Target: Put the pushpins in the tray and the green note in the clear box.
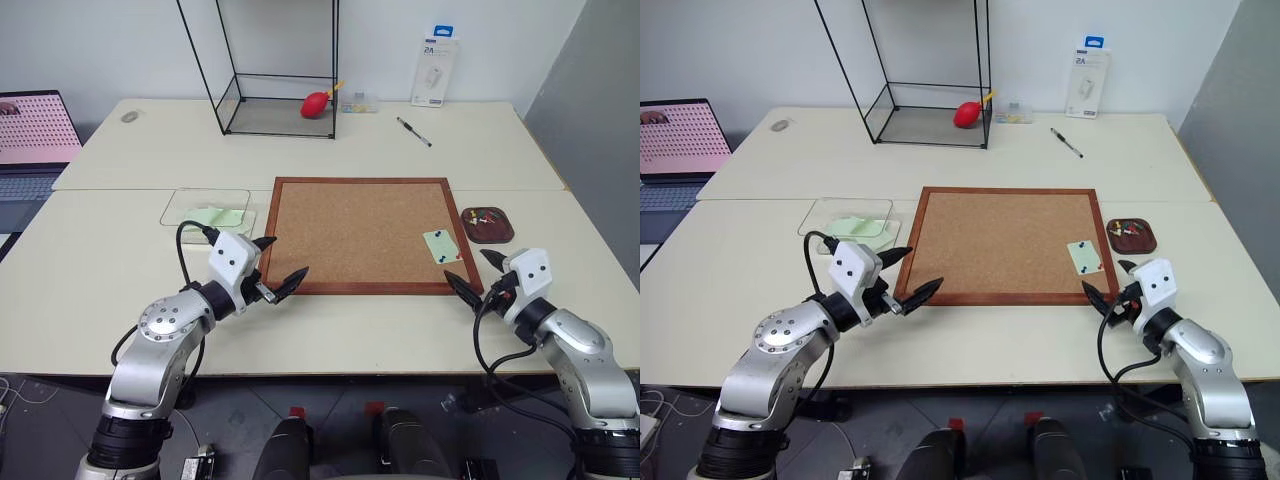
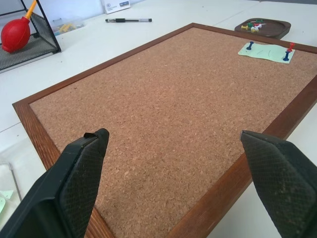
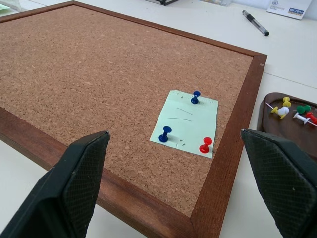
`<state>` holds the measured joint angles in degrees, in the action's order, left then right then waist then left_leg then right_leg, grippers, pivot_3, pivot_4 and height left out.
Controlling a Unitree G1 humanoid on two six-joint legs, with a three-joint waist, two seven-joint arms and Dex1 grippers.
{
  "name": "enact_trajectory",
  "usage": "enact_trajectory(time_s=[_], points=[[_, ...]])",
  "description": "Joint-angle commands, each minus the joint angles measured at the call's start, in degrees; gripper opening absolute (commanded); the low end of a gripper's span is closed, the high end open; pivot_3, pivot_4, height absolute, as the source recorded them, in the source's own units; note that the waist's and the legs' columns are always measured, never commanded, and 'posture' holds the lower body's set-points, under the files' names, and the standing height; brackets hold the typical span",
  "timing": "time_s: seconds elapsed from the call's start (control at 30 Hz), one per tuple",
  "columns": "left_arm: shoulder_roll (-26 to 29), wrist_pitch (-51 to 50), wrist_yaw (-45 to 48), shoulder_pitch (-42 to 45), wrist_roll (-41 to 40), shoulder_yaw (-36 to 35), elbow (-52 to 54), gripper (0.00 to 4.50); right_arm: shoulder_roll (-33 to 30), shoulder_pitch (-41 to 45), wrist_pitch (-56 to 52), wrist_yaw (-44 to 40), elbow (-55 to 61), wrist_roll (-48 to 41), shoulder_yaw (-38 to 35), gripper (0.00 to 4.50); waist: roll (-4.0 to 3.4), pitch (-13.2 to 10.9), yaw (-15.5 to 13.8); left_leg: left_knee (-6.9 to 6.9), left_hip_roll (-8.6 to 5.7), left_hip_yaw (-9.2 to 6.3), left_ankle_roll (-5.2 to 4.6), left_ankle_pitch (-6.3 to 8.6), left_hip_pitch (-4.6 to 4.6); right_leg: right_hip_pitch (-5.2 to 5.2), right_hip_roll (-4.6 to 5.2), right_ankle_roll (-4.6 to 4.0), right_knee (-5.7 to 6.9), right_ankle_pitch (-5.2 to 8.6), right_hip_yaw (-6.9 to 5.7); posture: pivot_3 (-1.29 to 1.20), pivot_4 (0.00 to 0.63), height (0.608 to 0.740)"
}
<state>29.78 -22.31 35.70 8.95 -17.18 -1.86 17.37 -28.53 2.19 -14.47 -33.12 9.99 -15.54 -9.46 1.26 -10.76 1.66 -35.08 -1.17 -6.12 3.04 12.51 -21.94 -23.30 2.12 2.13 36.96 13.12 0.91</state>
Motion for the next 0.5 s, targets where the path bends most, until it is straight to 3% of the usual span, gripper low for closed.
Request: enact_trajectory(time_s=[0.03,0.5], points=[[0.1,1.3,0.6,1.2,0.1,0.0,0.0,4.49,-1.2,0.9,1.4,-1.0,0.6,-1.1,-1.9,4.5,0.0,0.0,0.0,0.0,0.0,0.0,0.0,0.0,0.0,0.0,0.0,0.0,0.0,0.0,0.0,0.0,0.15,0.74],[1.2,-1.9,3.1,3.9,-2.2,-0.3,-0.3,4.49,-1.4,0.5,1.1,-1.5,1.2,-1.1,-1.7,4.5,0.0,0.0,0.0,0.0,0.0,0.02,0.0,0.0,0.0,0.0,0.0,0.12,0.0,-0.07,0.01,0.0,0.15,0.74]])
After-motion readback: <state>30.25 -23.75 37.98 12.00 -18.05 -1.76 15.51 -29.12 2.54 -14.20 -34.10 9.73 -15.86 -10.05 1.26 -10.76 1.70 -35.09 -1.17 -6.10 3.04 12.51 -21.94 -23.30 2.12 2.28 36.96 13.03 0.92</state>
